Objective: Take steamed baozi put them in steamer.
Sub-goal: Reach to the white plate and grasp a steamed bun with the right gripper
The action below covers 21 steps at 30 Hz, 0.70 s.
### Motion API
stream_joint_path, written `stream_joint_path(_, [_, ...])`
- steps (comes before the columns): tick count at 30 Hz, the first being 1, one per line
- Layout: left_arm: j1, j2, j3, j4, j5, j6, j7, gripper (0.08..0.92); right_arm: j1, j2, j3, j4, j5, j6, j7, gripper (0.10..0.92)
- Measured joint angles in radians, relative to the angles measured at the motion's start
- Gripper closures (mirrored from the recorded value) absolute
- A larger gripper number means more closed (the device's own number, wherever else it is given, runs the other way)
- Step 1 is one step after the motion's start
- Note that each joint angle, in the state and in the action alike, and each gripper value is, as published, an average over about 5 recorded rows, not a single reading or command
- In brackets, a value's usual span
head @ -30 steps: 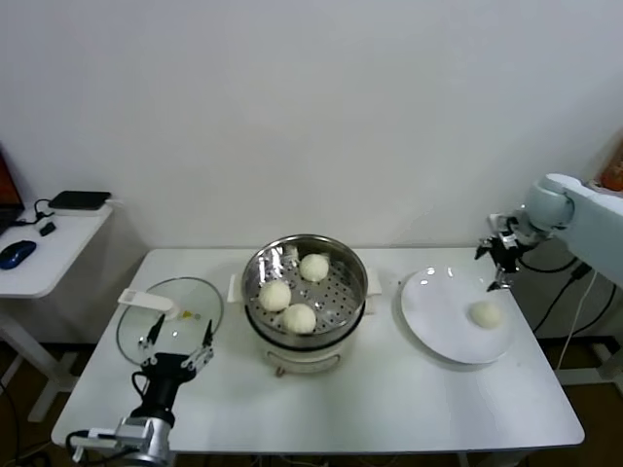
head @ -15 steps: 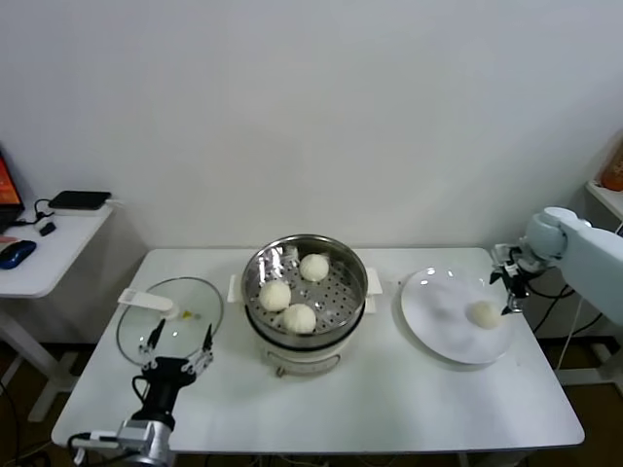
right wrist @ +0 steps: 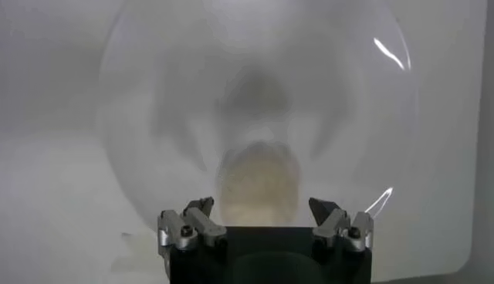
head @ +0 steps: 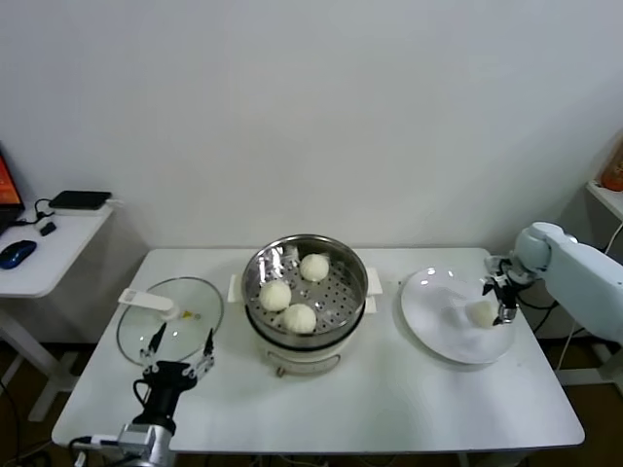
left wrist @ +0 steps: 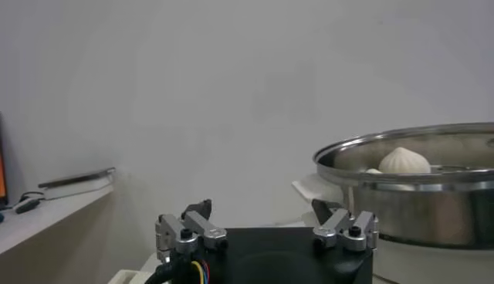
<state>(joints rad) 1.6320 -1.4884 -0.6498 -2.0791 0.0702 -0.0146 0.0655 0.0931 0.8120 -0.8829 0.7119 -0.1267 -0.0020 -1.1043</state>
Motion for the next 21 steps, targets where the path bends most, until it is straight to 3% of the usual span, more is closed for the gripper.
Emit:
stream_joint_path(16, [0.006, -0.005, -0.001, 0.007, 0.005, -0.004, 0.0, 0.177, -0.034, 0.052, 0.065, -0.087, -0.061, 0.041, -0.001, 0.203])
stream_joint_path(21, [0.008, -0.005, -0.003, 0.008, 0.005, -0.005, -0.001, 0.177, -0.038, 0.064, 0.075, -0.105, -0.071, 0.044, -0.003, 0.283])
